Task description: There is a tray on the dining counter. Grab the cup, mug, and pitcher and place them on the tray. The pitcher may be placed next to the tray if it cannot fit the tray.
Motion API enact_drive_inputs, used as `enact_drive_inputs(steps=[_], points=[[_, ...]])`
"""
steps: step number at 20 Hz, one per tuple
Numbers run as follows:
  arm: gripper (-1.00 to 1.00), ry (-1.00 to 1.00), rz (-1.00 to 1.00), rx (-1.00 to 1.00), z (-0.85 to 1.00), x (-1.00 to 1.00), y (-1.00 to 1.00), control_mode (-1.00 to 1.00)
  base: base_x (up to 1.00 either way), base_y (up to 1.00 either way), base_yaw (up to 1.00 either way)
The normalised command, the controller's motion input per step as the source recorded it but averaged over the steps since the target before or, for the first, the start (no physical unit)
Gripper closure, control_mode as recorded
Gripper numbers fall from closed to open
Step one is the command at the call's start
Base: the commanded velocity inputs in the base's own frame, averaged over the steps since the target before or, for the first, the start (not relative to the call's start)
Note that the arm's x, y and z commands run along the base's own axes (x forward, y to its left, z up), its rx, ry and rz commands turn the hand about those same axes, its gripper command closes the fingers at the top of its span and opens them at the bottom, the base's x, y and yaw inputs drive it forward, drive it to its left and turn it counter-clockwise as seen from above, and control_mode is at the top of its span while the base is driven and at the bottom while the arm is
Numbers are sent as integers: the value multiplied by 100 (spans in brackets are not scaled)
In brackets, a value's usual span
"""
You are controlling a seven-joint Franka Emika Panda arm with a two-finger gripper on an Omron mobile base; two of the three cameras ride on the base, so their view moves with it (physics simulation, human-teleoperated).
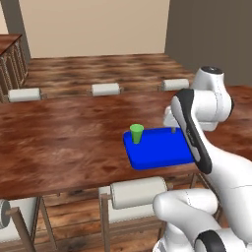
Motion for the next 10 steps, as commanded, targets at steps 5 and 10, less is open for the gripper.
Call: enact_drive_inputs(steps=[5, 10], points=[[-100, 0, 14, -9, 2, -34, 11, -100, 0, 0, 0], [-100, 0, 2, 0, 2, -38, 9, -100, 0, 0, 0]])
